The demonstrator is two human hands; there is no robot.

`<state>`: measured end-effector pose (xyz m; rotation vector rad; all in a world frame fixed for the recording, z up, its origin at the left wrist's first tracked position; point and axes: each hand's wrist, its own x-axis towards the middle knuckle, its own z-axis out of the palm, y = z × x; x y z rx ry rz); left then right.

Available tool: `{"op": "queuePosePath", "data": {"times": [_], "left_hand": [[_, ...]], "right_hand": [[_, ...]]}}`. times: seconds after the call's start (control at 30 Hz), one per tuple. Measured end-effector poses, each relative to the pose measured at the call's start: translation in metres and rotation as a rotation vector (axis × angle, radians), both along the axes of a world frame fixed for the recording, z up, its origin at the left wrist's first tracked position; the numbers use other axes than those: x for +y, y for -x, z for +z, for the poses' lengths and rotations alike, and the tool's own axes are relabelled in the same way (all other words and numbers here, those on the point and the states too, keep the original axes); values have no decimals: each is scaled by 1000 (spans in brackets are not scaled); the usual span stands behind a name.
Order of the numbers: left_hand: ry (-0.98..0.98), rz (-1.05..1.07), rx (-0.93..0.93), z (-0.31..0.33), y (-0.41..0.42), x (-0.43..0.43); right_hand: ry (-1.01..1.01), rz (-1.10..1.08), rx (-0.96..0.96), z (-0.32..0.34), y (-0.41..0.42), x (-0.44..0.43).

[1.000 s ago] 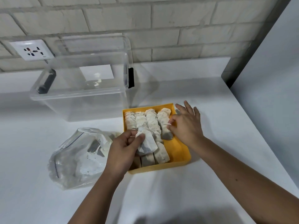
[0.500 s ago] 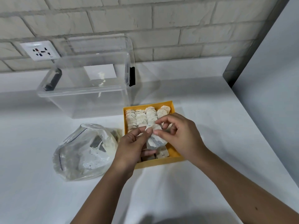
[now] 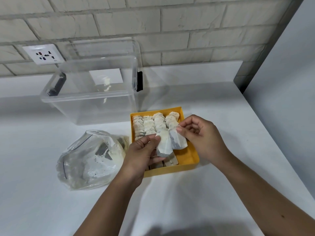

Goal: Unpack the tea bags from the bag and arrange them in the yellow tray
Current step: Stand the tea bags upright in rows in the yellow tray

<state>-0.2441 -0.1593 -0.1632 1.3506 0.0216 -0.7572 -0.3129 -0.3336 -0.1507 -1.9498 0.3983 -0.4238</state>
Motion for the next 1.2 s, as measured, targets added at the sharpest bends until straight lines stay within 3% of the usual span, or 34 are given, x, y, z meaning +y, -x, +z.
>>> {"op": "queuePosePath", "data": {"times": [0.13, 0.23, 0.43, 0.5, 0.7, 0.97, 1.03, 1.13, 1.2], "left_hand": [[-6, 106, -64, 0, -6, 6], [-100, 172, -215, -1, -13, 11], [-175, 163, -306, -10, -16, 12], [-190, 143, -344, -14, -15, 12], [-226, 120, -405, -21, -15, 10], [-240, 118, -408, -22, -15, 9], [-236, 127, -406, -23, -15, 9], [-207, 113, -398, -19, -15, 3], [-206, 94, -403, -17, -15, -3]], "right_hand": [[117, -22, 105, -4, 4, -11], [226, 16, 175, -13, 8, -8], [741, -87, 177, -40, 1, -3], [795, -149, 213, -48, -7, -5], [702, -201, 317, -50, -29, -10], [745, -211, 413, -46, -43, -12], [680, -208, 312, -38, -39, -11], [397, -130, 12, -18, -31, 3], [312, -39, -46, -9, -27, 13]]}}
